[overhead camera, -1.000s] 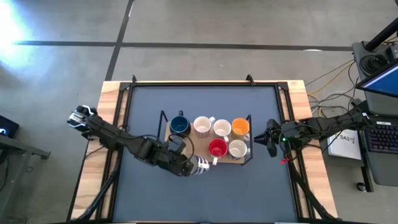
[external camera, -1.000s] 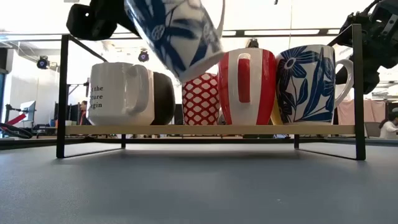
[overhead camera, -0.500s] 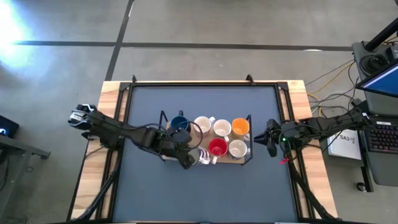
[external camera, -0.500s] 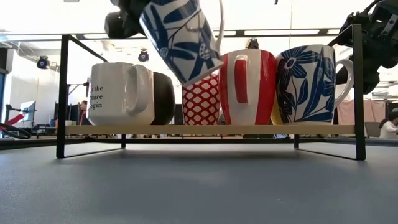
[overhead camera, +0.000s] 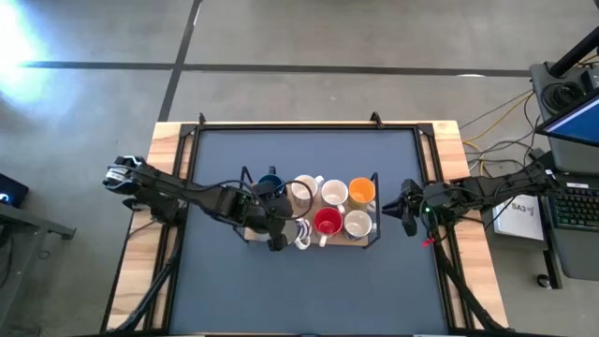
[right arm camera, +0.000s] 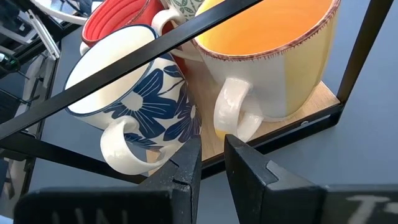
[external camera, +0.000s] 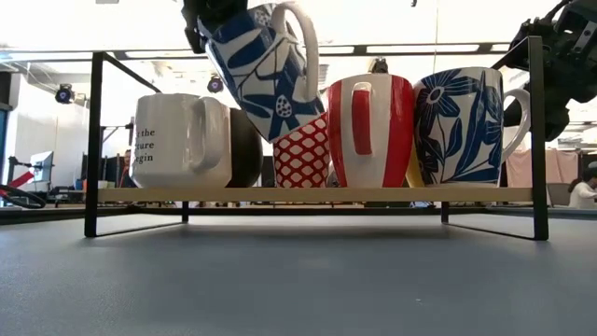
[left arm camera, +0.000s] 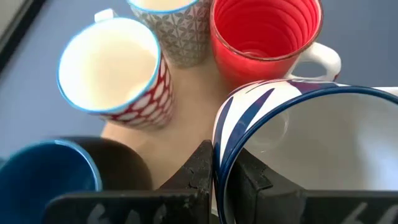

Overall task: Place coffee mugs
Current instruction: Put the blue mug on the shelf

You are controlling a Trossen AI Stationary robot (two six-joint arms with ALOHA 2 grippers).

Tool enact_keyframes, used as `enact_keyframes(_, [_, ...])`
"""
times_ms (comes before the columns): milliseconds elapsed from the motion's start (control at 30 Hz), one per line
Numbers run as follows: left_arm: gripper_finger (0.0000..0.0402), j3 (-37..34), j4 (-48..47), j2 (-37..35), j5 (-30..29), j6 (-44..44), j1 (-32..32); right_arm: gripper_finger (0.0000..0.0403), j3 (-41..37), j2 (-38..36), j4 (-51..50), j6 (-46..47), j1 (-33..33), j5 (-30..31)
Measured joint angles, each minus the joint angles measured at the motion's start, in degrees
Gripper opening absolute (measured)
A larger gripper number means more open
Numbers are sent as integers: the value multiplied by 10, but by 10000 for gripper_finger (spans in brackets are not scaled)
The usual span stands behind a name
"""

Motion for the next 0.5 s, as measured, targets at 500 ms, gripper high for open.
enact_keyframes(500, [12,-10,41,19,48,142,30,59,0,0,0,0,0,0])
